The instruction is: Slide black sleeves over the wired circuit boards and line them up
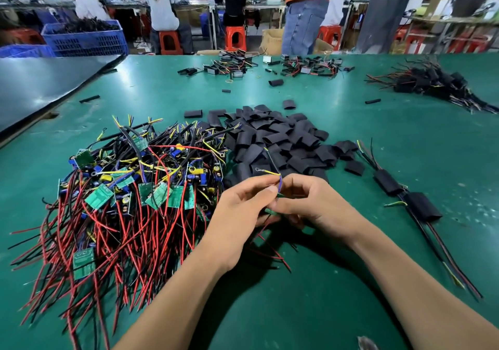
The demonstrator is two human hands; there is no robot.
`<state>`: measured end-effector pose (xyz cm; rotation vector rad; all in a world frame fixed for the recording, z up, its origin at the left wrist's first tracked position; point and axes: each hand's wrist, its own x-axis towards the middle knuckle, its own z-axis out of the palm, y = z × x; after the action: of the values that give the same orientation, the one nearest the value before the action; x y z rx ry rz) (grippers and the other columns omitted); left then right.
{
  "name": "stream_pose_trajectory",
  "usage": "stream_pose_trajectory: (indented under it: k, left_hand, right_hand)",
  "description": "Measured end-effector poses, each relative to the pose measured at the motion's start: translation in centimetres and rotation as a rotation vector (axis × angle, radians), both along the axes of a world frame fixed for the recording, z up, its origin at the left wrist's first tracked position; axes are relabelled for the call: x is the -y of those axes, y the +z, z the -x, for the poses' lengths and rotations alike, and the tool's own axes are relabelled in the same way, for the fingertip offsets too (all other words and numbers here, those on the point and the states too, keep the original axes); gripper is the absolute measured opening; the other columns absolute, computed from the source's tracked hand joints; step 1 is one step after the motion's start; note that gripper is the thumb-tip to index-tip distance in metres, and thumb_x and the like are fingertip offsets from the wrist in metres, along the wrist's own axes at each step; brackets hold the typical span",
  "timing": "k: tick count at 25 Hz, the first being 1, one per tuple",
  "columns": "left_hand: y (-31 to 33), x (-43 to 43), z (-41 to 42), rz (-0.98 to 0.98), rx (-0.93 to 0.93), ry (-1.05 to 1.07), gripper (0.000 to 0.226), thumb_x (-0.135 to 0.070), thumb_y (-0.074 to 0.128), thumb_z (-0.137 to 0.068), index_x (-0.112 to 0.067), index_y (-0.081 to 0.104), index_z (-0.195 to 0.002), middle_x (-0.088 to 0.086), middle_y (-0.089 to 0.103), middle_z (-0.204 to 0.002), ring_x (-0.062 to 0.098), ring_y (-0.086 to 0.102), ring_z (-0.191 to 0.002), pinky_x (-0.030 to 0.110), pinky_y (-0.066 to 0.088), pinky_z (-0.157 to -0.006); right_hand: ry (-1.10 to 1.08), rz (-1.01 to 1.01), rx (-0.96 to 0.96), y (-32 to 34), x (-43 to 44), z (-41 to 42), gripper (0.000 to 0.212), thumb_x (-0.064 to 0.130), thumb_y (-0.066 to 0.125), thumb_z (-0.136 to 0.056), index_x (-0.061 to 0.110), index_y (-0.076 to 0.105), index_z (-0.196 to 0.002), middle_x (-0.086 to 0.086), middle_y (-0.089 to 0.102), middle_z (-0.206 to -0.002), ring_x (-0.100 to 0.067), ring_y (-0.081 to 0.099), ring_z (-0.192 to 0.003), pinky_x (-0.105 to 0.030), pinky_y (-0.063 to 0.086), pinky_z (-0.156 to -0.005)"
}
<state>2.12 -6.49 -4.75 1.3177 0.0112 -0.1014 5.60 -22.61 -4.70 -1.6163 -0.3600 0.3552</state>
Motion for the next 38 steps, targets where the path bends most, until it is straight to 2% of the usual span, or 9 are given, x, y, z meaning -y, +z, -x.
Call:
stream_pose_trajectory:
  k: [6,8,11,14,24,27,31,35,38]
  left_hand:
    - [0.5,-0.7,0.1,0.044,0.042,-0.033,0.027,0.001,0.061,-0.093,-0.01,0.069,-0.116,0.012,0.07,-0.092,0.027,0.068,-0.064,0.029,0.057,-0.058]
    - [0.6,-1.0,0.0,0.049,0.06,-0.017,0.024,0.001,0.063,-0.09,-0.01,0.07,-0.111,0.012,0.072,-0.09,0.026,0.069,-0.069,0.029,0.056,-0.064]
    - [0.9,-1.0,0.2,0.061,0.137,-0.018,0.024,0.0,0.068,-0.084,-0.01,0.063,-0.106,0.012,0.074,-0.096,0.015,0.063,-0.07,0.023,0.045,-0.063]
    - [1.1,-0.9,0.3,0.166,0.153,-0.082,0.035,0.003,0.075,-0.075,-0.01,0.066,-0.106,0.014,0.072,-0.101,0.011,0.058,-0.068,0.021,0.041,-0.06]
    - [1.2,-0.9,0.2,0.282,0.172,-0.044,0.032,-0.007,0.073,-0.075,-0.015,0.076,-0.105,0.01,0.068,-0.095,0.017,0.058,-0.07,0.024,0.052,-0.068]
    - [1.2,-1.2,0.0,0.331,0.181,-0.014,0.036,-0.012,0.071,-0.078,-0.017,0.073,-0.114,0.012,0.063,-0.093,0.017,0.061,-0.073,0.024,0.052,-0.067]
    - [1.1,-0.6,-0.1,0.051,0.241,0.183,0.036,-0.005,0.07,-0.087,-0.032,0.076,-0.11,0.0,0.055,-0.08,0.012,0.049,-0.066,0.018,0.041,-0.057]
    - [1.4,-0.5,0.2,0.056,0.25,0.145,0.032,-0.006,0.068,-0.089,-0.029,0.076,-0.109,-0.001,0.052,-0.08,0.014,0.044,-0.067,0.019,0.04,-0.054]
    - [1.4,-0.5,0.3,0.038,0.201,0.124,0.032,-0.008,0.069,-0.088,-0.029,0.076,-0.111,0.005,0.047,-0.087,0.021,0.031,-0.071,0.021,0.03,-0.053]
  right_hand:
    - [-0.235,0.033,0.23,-0.5,0.8,-0.8,0.014,0.03,0.064,-0.096,0.025,0.077,-0.099,0.002,0.067,-0.077,-0.01,0.05,-0.058,-0.019,0.042,-0.057]
    - [-0.394,0.254,0.393,-1.1,1.2,-1.3,0.017,0.029,0.07,-0.092,0.03,0.074,-0.109,0.009,0.069,-0.095,0.0,0.054,-0.067,-0.018,0.044,-0.069]
    - [-0.311,0.677,0.506,-2.1,1.0,-1.5,0.065,0.041,0.078,-0.083,0.03,0.053,-0.142,0.008,0.05,-0.12,0.003,0.049,-0.081,-0.025,0.044,-0.085]
    - [-0.286,0.76,0.55,-2.5,0.7,-1.7,0.058,0.039,0.072,-0.087,0.03,0.054,-0.141,0.007,0.042,-0.125,-0.012,0.055,-0.1,-0.036,0.049,-0.092]
    - [-0.514,0.66,0.628,-2.4,0.7,-1.9,0.011,0.029,0.061,-0.097,0.023,0.069,-0.102,0.008,0.07,-0.099,-0.017,0.057,-0.094,-0.027,0.04,-0.082]
    - [-0.654,0.385,0.544,-1.6,0.7,-1.6,0.01,0.024,0.056,-0.1,0.027,0.066,-0.099,0.014,0.065,-0.079,-0.01,0.055,-0.074,-0.021,0.042,-0.07]
    - [-0.3,-0.081,0.105,-0.2,0.6,-0.8,0.017,0.019,0.056,-0.101,0.024,0.071,-0.108,0.009,0.041,-0.062,-0.012,0.032,-0.055,-0.02,0.028,-0.05]
    - [0.075,-0.082,-0.025,0.3,0.4,0.4,0.02,0.029,0.069,-0.09,0.019,0.074,-0.106,0.009,0.055,-0.069,-0.007,0.034,-0.054,-0.017,0.028,-0.048]
    - [0.073,-0.071,-0.022,0.5,0.0,0.7,0.007,0.028,0.07,-0.087,0.024,0.074,-0.091,0.007,0.054,-0.067,-0.008,0.033,-0.053,-0.017,0.028,-0.047]
